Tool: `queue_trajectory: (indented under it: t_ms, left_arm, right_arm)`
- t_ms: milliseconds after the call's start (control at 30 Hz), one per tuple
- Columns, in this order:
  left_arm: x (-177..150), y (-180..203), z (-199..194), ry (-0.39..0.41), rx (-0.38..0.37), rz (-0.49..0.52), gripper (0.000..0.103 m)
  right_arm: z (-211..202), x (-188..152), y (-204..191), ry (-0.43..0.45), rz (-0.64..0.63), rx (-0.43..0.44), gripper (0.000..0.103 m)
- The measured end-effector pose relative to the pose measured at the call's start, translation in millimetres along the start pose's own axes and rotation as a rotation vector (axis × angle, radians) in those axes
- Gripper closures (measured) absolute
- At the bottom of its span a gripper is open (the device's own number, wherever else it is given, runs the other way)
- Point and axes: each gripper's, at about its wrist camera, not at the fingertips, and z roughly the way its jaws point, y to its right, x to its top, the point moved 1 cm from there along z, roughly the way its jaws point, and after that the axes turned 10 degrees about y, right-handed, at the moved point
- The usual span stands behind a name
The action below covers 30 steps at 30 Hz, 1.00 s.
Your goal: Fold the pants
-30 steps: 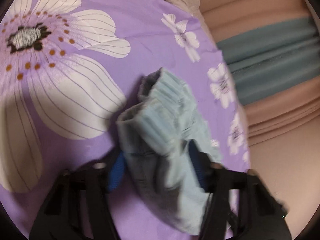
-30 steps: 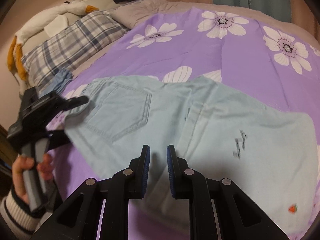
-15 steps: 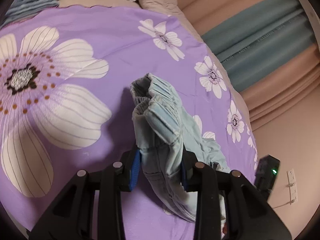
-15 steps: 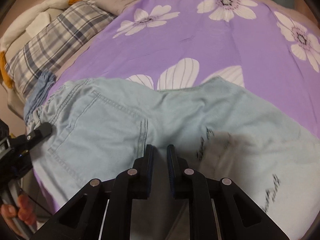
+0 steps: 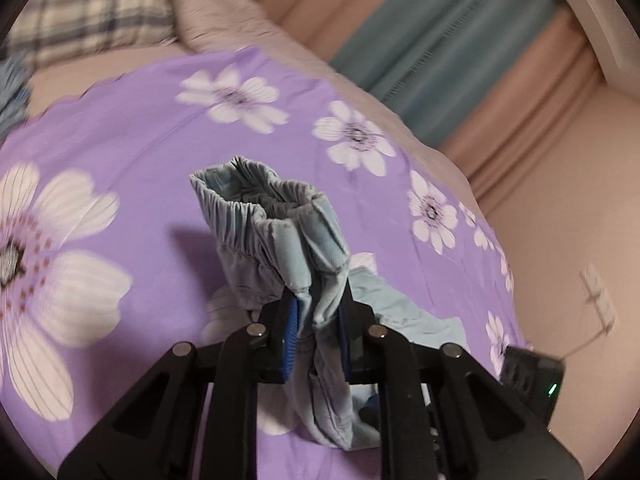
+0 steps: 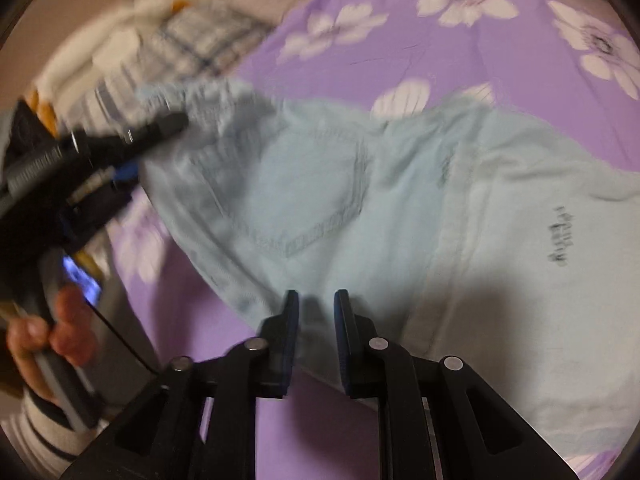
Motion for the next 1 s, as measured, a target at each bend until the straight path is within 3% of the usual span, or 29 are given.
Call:
queue_trajectory:
  t_ms: [100,167,267,333,400,600,667,767,900,967,1000]
  left_arm:
    - [-3.0,23.8,9.0,-0.022,-0.026,0.075,0.09]
    - [-7.8,42.8,15.3,-0.04,-0.049,0.137,0.09]
    - [-18.5,70.2,20.2,-0.062,-0.084,0.229,0.09]
    - [-28.9,88.0,24.9,-0.086,-0.106,0.291,0.09]
    - [-42.0,103.3,31.0,-0.117,-0.13,0.347,0.09]
    - [-92.5,133.1,53.6,-0.256,-0.167,0.504,0.084]
    - [-107.0,134.0,61.2,-0.32,-0.172,0.521,0.078]
    - [-122.5,130.7,62.5,-0.36,-0.176,0.533,0.072]
    - [-123.0,116.6,51.3,-0.384,-0.19,0.481,0.061]
    - [-117.3,103.7,39.2,-0.374,-0.185,0.453,0.06]
    - [-117.2,101.9,34.8,-0.372,-0.182,0.44,0.06]
  right_arm:
    - [-25.6,7.7,30.6,0.109,0.16,0.052,0.058]
    - [-33.8,8.5,50.6,0.147,0.27,0.097,0.052]
    - [-45.9,6.4,75.8,0.221,0.413,0.225,0.051]
    - [-55.2,4.9,94.7,0.3,0.541,0.365,0.032]
    - [-56.7,2.2,103.7,0.352,0.654,0.443,0.024]
    - [-46.0,-0.3,112.1,0.368,0.779,0.533,0.022]
    - [-44.1,4.8,117.2,0.372,0.796,0.526,0.02]
    - [-39.9,-1.8,127.2,0.311,0.821,0.428,0.019]
    - [-36.9,-3.2,127.6,0.254,0.742,0.282,0.019]
    - [-37.5,-1.0,124.5,0.236,0.697,0.232,0.024]
    - [-37.5,0.6,123.0,0.225,0.673,0.203,0.033]
